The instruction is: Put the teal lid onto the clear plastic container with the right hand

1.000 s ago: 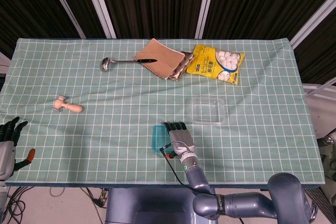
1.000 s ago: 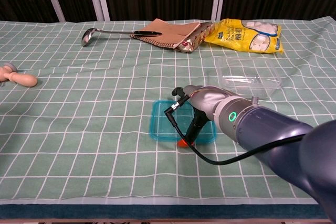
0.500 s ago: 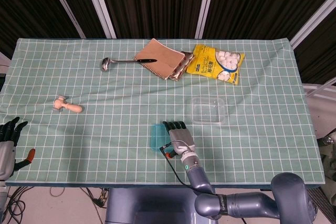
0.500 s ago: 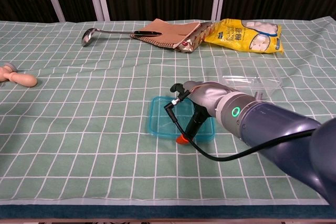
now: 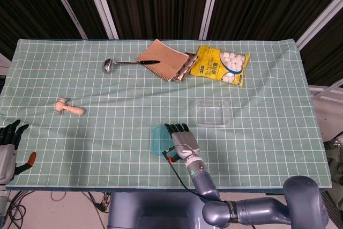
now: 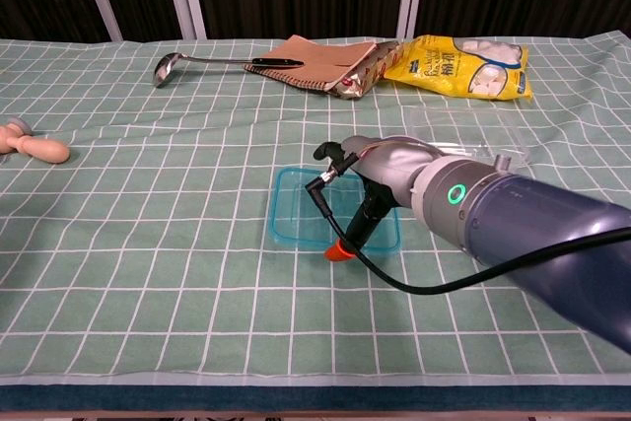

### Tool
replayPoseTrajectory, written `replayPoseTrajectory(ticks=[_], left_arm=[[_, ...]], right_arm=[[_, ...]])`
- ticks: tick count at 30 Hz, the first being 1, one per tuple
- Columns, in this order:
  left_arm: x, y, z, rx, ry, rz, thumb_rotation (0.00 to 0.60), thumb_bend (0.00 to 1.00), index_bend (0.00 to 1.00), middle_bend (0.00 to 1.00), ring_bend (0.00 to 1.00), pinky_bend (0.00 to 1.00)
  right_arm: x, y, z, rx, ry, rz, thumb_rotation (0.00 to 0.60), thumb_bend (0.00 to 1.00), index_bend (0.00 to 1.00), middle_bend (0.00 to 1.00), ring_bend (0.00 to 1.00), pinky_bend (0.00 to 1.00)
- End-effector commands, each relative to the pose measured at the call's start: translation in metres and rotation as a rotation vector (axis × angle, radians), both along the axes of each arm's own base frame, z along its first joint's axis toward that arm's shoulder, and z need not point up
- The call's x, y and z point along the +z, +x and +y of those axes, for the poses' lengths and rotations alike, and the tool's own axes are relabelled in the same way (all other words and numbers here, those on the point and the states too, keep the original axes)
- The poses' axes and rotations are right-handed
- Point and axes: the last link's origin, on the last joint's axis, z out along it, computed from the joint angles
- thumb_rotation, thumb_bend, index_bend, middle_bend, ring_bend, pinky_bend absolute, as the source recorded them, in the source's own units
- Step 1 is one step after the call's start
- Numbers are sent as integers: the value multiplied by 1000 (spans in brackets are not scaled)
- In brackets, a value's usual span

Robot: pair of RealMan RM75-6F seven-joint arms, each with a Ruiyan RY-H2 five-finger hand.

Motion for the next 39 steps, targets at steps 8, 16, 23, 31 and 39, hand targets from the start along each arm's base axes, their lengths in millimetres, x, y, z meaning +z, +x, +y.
replayPoseTrajectory(ticks=[8, 16, 23, 31, 39], left_arm=[[0, 0, 0, 0, 8, -4, 600, 347, 127, 0, 0, 0], [1, 0, 0, 0, 12, -3, 600, 347, 127, 0, 0, 0], [1, -1, 1, 11, 17, -4, 600, 347, 127, 0, 0, 0], [2, -3, 3, 27, 23, 0, 600, 347, 127, 0, 0, 0], [2, -7, 4, 49, 29, 12, 600, 347, 127, 0, 0, 0]], right_arm=[[35, 1, -1, 12, -37, -55, 600, 290, 0, 475, 90, 0], [63, -3, -9, -2, -80, -85, 600, 290, 0, 475, 90, 0], [100, -23, -31, -14, -125, -3, 600, 290, 0, 476, 90, 0], [129, -48, -60, -35, -137, 79, 600, 290, 0, 476, 89, 0], [151, -83, -88, -2, -111, 202, 600, 290, 0, 476, 66, 0]])
